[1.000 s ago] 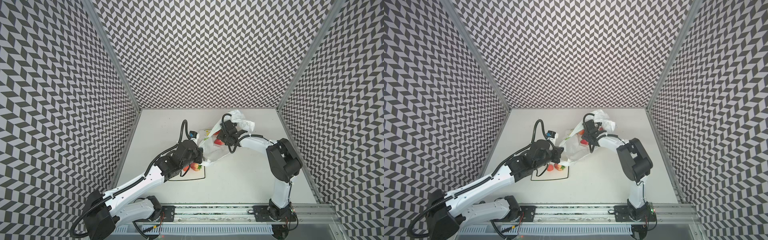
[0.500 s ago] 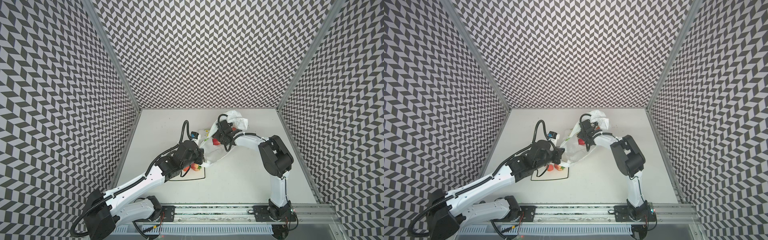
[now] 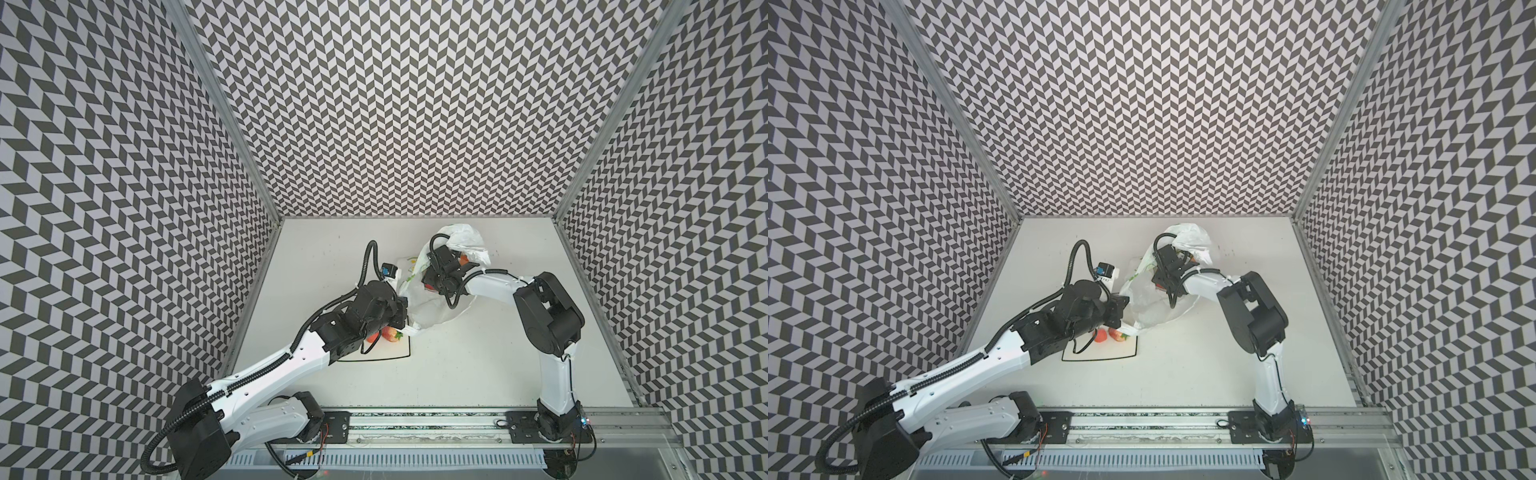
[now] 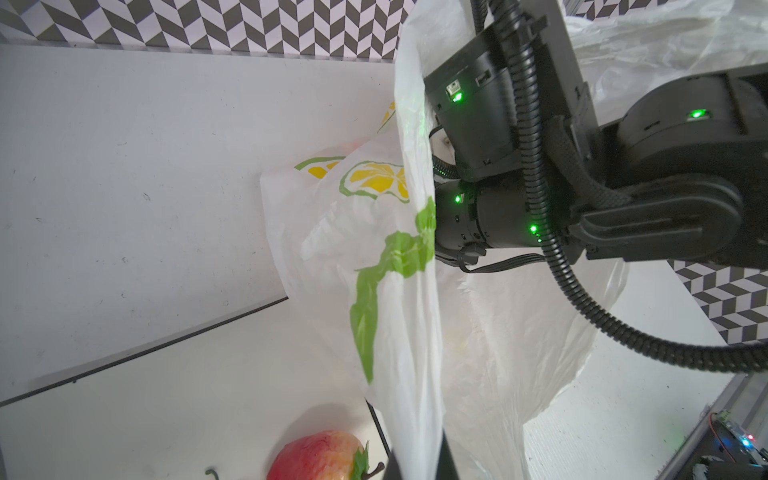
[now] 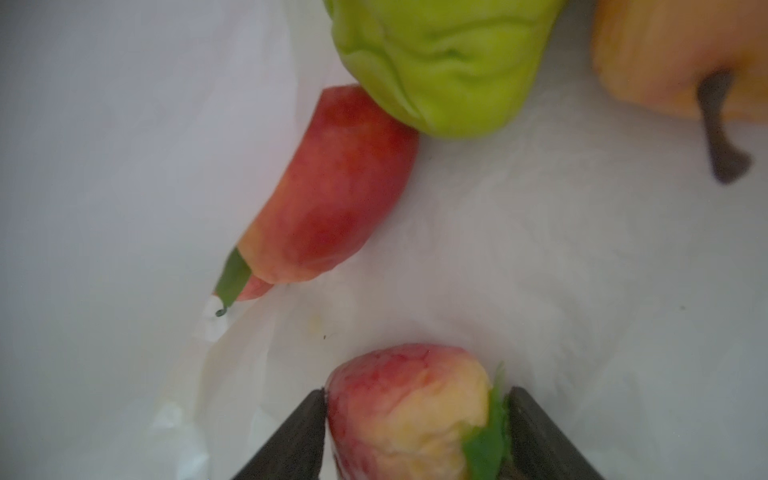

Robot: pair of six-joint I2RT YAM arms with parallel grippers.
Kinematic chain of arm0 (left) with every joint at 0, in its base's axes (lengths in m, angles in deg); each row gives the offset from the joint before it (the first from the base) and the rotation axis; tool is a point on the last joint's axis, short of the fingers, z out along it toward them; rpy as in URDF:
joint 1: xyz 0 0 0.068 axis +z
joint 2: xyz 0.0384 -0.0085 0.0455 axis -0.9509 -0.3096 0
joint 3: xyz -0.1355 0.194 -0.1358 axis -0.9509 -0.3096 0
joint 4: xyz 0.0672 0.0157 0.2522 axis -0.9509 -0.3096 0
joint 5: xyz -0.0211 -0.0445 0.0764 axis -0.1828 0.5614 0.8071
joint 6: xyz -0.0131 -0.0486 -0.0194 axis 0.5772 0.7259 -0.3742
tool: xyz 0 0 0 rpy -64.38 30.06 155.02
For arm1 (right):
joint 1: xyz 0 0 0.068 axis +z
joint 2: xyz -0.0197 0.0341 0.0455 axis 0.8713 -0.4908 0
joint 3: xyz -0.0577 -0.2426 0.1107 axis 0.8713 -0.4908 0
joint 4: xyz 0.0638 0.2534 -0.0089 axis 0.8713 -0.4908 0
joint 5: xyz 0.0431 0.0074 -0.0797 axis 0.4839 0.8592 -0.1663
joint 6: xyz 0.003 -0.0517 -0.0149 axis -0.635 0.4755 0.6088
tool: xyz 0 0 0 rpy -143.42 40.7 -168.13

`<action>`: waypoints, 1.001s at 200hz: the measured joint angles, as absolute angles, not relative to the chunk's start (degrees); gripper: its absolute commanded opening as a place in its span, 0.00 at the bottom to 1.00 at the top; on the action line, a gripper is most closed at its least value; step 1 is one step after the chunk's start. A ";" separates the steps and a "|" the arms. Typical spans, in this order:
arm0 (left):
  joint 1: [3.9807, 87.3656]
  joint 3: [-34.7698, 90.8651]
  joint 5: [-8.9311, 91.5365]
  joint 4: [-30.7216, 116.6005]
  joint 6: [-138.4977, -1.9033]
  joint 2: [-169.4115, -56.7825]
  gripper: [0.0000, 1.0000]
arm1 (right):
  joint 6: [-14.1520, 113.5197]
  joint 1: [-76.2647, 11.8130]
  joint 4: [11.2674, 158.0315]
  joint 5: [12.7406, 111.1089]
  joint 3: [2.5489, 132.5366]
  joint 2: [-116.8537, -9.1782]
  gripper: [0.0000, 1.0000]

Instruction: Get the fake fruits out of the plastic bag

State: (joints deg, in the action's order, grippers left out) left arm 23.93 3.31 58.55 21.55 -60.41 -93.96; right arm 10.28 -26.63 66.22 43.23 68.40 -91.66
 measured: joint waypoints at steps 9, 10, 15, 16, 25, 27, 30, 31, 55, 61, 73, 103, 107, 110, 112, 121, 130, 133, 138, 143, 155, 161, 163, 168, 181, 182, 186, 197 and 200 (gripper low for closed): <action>23.93 3.31 58.60 21.55 -60.41 -93.96 0.00 | 10.35 -26.63 66.26 43.10 68.40 -91.66 0.51; 23.93 3.31 58.62 21.55 -60.41 -93.96 0.00 | 10.35 -26.63 66.26 43.10 68.40 -91.66 0.51; 23.93 3.31 58.71 21.55 -60.44 -93.96 0.00 | 10.28 -26.63 66.30 43.07 68.42 -91.66 0.49; 23.93 3.31 58.73 21.55 -60.44 -93.96 0.00 | 10.33 -26.63 66.35 43.07 68.40 -91.66 0.49; 23.93 3.31 58.84 21.55 -60.41 -93.96 0.00 | 10.33 -26.63 66.61 42.99 68.42 -91.66 0.46; 23.93 3.31 58.86 21.55 -60.41 -93.96 0.00 | 10.35 -26.63 66.70 43.01 68.42 -91.66 0.45; 23.93 3.31 58.92 21.55 -60.41 -93.96 0.00 | 10.37 -26.63 66.72 42.99 68.42 -91.66 0.44; 23.93 3.29 58.95 21.55 -60.41 -93.96 0.00 | 10.37 -26.63 66.78 42.97 68.42 -91.66 0.44; 23.93 3.31 59.08 21.57 -60.39 -93.96 0.00 | 10.68 -26.63 67.33 42.97 67.72 -91.07 0.41; 23.93 3.31 59.12 21.57 -60.37 -93.96 0.00 | 10.83 -26.63 67.42 42.97 67.22 -90.61 0.41; 23.93 3.29 59.21 21.70 -60.35 -93.96 0.00 | 11.09 -26.63 67.44 43.07 65.40 -88.99 0.40; 23.93 3.29 59.58 22.82 -60.20 -93.96 0.00 | 12.21 -26.63 67.57 43.93 58.89 -82.26 0.40; 23.93 3.29 59.62 22.97 -60.20 -93.96 0.00 | 12.34 -26.63 67.64 43.99 57.86 -81.01 0.39; 23.93 3.29 59.65 23.10 -60.20 -93.96 0.00 | 12.42 -26.63 67.61 44.21 57.23 -80.23 0.39; 23.93 3.29 59.67 23.19 -60.17 -93.96 0.00 | 12.45 -26.63 67.66 44.21 56.68 -79.51 0.39; 23.93 3.27 59.84 23.61 -60.17 -94.02 0.00 | 12.86 -26.63 67.92 44.69 54.58 -76.82 0.39; 23.93 3.20 59.93 24.11 -60.17 -94.22 0.00 | 13.21 -26.65 68.07 45.33 52.53 -73.98 0.39; 23.93 3.20 59.97 24.24 -60.17 -94.31 0.00 | 13.39 -26.65 68.14 45.33 51.94 -73.08 0.39; 23.93 3.18 60.00 24.44 -60.17 -94.50 0.00 | 13.58 -26.65 68.23 45.72 50.89 -71.59 0.39; 23.93 3.18 60.02 24.59 -60.17 -94.72 0.00 | 13.89 -26.65 68.47 46.20 49.75 -69.91 0.39; 23.93 3.07 60.02 24.94 -60.17 -95.18 0.00 | 14.63 -26.65 68.95 47.07 47.63 -66.63 0.39; 23.93 3.07 60.02 24.96 -60.17 -95.36 0.00 | 15.11 -26.65 69.10 47.77 46.54 -64.90 0.39; 23.93 3.07 60.02 24.98 -60.17 -95.40 0.00 | 15.29 -26.65 69.14 48.06 46.19 -64.34 0.39; 23.93 3.05 60.02 25.03 -60.17 -95.49 0.00 | 15.62 -26.65 69.34 48.69 45.32 -63.07 0.39; 23.93 2.94 60.02 25.07 -60.17 -95.53 0.00 | 16.62 -26.65 69.89 50.70 42.93 -59.53 0.39; 23.93 2.94 60.04 25.09 -60.17 -95.53 0.00 | 16.69 -26.65 69.93 50.86 42.78 -59.38 0.39; 23.93 2.92 60.04 25.11 -60.17 -95.55 0.00 | 16.88 -26.65 70.08 51.53 42.12 -58.37 0.39; 23.93 2.88 60.06 25.20 -60.17 -95.57 0.00 | 17.82 -26.65 70.61 53.85 40.14 -55.57 0.39; 23.93 2.88 60.06 25.20 -60.17 -95.57 0.00 | 18.09 -26.65 70.72 54.27 39.68 -54.89 0.39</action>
State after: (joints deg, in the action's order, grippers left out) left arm 23.93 2.88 60.06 25.20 -60.17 -95.57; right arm 18.09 -26.65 70.72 54.27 39.68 -54.89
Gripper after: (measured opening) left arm 0.047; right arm 0.469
